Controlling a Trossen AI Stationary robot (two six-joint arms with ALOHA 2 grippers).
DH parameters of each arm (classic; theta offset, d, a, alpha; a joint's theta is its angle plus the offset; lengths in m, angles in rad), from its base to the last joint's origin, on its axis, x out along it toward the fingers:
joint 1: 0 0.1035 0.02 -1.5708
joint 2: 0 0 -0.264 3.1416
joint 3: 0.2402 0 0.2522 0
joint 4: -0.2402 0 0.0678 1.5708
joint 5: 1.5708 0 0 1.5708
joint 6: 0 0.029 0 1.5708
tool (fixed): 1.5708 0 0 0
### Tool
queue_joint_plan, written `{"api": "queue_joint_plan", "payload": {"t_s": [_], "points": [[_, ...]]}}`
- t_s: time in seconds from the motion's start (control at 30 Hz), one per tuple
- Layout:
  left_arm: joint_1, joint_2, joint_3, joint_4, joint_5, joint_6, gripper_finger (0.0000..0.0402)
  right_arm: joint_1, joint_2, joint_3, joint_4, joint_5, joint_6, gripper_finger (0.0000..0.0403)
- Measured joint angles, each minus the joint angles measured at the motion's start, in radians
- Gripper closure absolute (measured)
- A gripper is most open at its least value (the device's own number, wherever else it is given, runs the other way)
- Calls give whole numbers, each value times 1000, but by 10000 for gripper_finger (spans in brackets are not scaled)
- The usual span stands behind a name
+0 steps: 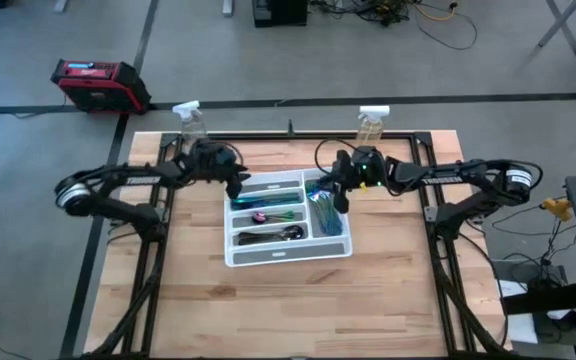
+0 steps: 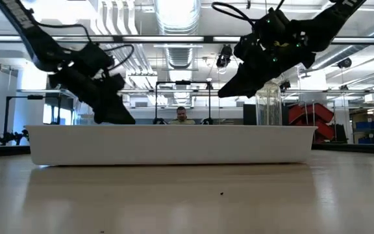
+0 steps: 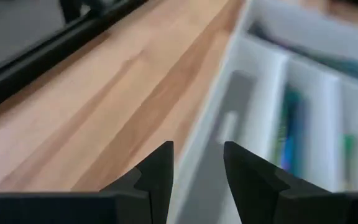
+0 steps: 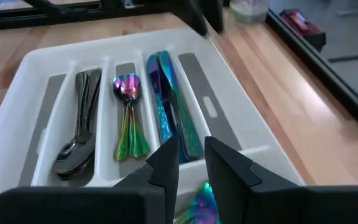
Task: Sort silverware
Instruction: Adjust the silverware tray
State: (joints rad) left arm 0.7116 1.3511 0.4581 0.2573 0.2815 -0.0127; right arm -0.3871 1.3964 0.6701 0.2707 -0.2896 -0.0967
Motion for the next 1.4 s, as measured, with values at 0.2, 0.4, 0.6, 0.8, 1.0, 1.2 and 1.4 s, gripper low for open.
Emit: {"api": "queue_joint_plan", "payload": {"t_s": [0.2, 0.4, 0.6, 0.8, 1.0, 1.2, 1.4], "points": [[0, 127, 80, -6, -73, 70, 281, 3, 0, 17, 2, 1, -25, 325], [-25, 173, 73, 16, -77, 123, 273, 5, 0, 18, 1, 1, -49, 318], [-140, 152, -4, 93, -44, 125, 274, 5, 0, 19, 3, 1, -86, 324], [-293, 149, -28, 155, -13, 105, 282, -4, 1, 32, -50, 24, -116, 341], [-355, 156, -35, 154, -31, 67, 274, -5, 23, 80, -216, 172, -165, 357], [-411, 154, -51, 236, -50, 26, 270, -8, 129, 94, -207, 189, -282, 365], [-434, 142, -53, 280, -93, 0, 279, -23, 270, 152, -162, 207, -299, 361]]}}
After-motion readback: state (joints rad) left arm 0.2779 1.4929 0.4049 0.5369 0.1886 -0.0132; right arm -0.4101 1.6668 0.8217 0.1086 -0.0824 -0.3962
